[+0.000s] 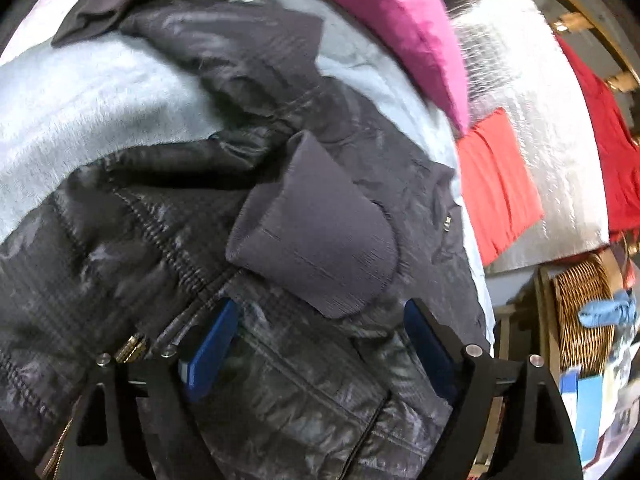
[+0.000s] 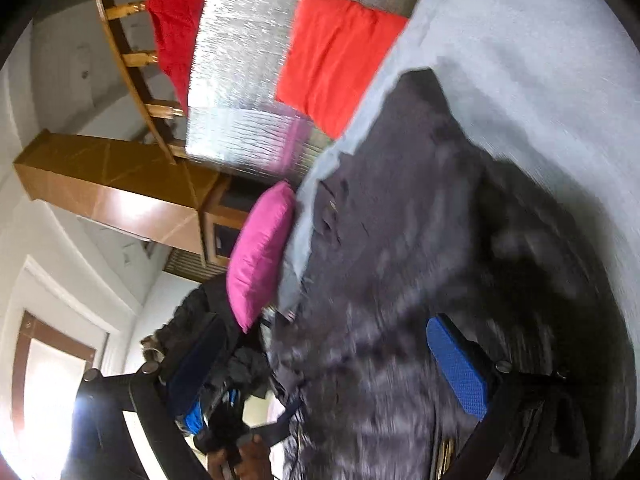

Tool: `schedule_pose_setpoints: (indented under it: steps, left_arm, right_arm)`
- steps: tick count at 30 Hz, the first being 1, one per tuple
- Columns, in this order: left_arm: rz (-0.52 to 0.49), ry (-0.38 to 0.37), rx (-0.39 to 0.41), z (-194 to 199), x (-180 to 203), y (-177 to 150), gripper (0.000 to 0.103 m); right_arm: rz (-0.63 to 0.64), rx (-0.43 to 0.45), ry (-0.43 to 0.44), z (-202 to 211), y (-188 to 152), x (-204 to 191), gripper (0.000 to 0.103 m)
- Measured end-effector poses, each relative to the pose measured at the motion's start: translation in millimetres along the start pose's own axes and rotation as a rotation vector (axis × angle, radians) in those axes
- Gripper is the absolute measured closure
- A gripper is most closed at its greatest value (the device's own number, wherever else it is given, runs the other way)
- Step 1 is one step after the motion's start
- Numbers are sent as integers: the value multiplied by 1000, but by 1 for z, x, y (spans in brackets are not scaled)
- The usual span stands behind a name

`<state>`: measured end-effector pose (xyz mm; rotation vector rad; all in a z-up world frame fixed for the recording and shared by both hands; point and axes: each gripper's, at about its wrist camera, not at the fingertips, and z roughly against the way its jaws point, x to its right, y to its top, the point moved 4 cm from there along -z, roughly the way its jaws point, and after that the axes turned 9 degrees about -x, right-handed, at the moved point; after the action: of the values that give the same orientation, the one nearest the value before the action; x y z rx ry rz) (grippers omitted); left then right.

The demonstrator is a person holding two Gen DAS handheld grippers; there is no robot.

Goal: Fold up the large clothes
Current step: 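Grasp the ribbed sleeve cuff with the left tool, then lay the held cuff across the jacket body with the left tool and open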

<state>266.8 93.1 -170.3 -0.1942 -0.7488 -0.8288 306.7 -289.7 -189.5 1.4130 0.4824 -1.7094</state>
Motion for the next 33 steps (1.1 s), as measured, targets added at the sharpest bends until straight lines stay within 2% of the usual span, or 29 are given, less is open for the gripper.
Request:
schedule_pose_setpoints:
  steps: [3,4,5,6,8,9,10,12,14,15,17,19,21,22,23,24,25,26,27,28,30,31,32,33]
  left_arm:
    - [-30,27,4,-5,7,6,23]
    - [-56,28,10,-4,12,8,49]
    - [-92,64,3,-5,18,9,65]
    - [-129,114,3,-4,23,10,95]
    - [-226,146,24,-2,40,15,93]
    - [-278,168,42,1,48,16,93]
    - [-339,191,64,5,59,19,93]
    - [-452,217,102,14,85,25,94]
    - [-534,220,138,25,107,32,94]
    - [-595,206,174,35,125,35,94]
    - [-683,167,258,57,150,36,94]
    - [-754,92,329,78,166,34,95]
    - [-812,35,407,84,162,30,94]
    - [-810,57,392,72,154,32,94]
    - [-780,108,327,48,138,38,94]
    - [-747,154,269,28,124,43,94]
    - [-696,246,185,-4,98,50,94]
    - [-650,322,129,-25,74,55,94]
    - [-621,351,88,-39,58,57,93]
    - [-595,360,61,-48,42,59,90]
    - [-595,333,101,-47,33,56,89]
    - [-607,344,106,-47,34,55,89]
    - [-617,353,106,-46,34,53,89]
    - [-625,360,106,-46,35,52,89]
  right_arm:
    - [-37,0,-53,-7,4,0,1]
    - [-60,1,-69,-9,8,3,1]
    - [-93,2,-92,-13,12,7,1]
    - [-123,7,-111,-17,16,11,1]
    - [-150,16,-144,-21,23,14,1]
    - [-158,14,-164,-23,26,14,6]
    - [-165,8,-188,-27,31,15,15]
    - [-223,-23,-257,-35,41,27,84]
    - [-255,-26,-269,-38,49,35,88]
    - [-224,-8,-266,-36,53,28,92]
    - [-111,58,-228,-25,60,-1,92]
    - [15,139,-218,-12,63,-33,92]
    - [93,195,-203,-5,60,-44,92]
    - [110,188,-221,-8,57,-40,92]
    - [109,155,-263,-17,55,-25,92]
    - [51,101,-305,-29,52,-1,91]
    - [-21,50,-324,-36,47,19,89]
    - [-104,2,-311,-42,41,40,89]
    - [-117,16,-260,-39,38,45,89]
    - [-95,24,-250,-36,38,42,88]
    - [-49,4,-269,-32,37,32,66]
    - [-32,-5,-267,-31,37,29,56]
    - [-3,-14,-249,-29,37,23,37]
    - [21,-22,-255,-26,36,17,25]
